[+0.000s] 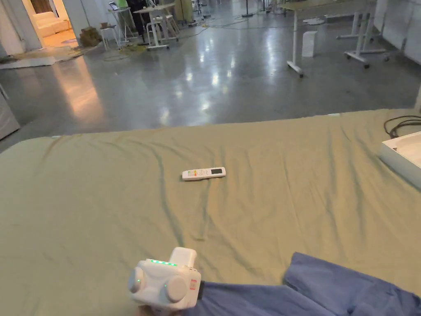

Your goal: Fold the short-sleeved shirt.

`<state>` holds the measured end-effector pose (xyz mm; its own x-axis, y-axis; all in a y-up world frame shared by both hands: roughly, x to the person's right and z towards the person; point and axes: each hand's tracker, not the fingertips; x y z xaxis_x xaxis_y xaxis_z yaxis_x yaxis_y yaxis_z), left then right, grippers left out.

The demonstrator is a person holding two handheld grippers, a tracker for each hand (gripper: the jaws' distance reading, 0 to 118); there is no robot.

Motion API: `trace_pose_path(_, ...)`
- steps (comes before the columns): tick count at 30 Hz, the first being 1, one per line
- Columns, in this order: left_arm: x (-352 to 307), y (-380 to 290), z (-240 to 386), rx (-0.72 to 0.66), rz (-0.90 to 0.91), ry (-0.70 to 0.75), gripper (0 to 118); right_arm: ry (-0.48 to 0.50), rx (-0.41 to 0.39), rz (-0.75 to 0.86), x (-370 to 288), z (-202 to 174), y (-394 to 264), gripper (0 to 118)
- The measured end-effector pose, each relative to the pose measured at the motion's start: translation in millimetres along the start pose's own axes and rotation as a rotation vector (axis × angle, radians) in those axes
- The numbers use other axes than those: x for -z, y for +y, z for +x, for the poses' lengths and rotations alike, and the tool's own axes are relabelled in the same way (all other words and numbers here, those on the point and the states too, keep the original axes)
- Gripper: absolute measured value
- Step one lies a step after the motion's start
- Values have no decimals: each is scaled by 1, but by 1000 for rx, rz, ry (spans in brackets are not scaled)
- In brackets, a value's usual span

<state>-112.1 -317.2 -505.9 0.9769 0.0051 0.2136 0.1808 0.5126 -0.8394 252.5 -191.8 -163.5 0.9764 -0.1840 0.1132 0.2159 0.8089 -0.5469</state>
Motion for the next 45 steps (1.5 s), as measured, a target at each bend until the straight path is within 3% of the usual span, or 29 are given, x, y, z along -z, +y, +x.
trace_pose_path(2,11,7,-5,-9,-84,-15,9,14,-35,4,14,10,18,2)
trace_pose_path(3,13,13,-6,4,-99,-21,9,16,-51,9,25,16,28,14)
trace_pose_path(4,14,19,-6,-18,-127,-23,9,13,-62,3,41,24,40,32)
trace_pose_path(6,18,25,-7,-18,-147,-24,9,28,-66,-25,77,40,63,86)
trace_pose_path(7,18,27,-7,-3,-161,-25,9,39,-57,-83,103,49,75,98)
trace_pose_path(8,18,28,-7,0,-168,-25,9,39,-60,-111,127,58,86,103)
trace_pose_path(11,19,33,-7,11,-189,-28,9,46,-36,-203,198,79,106,103)
trace_pose_path(14,20,38,-9,2,-214,-39,9,-8,-71,-316,264,95,110,103)
trace_pose_path(20,21,35,-14,2,-206,-62,9,-69,-294,-544,319,89,79,97)
trace_pose_path(22,22,36,-14,7,-207,-65,9,-108,-340,-494,313,78,76,89)
trace_pose_path(27,18,27,-7,33,-171,-42,9,-33,-356,-502,307,65,78,9)
trace_pose_path(28,15,23,-9,29,-147,-45,9,-39,-356,-501,306,67,80,4)
trace_pose_path(30,6,16,-18,14,-81,-94,9,-48,-317,-480,297,66,83,4)
trace_pose_path(34,-69,-13,-48,-77,174,-193,8,2,-224,-268,233,60,94,4)
trace_pose_path(40,-240,-35,-88,-121,453,-275,8,86,-184,-9,101,32,137,4)
trace_pose_path(45,-365,-36,-113,-151,684,-276,8,99,-174,192,7,7,196,4)
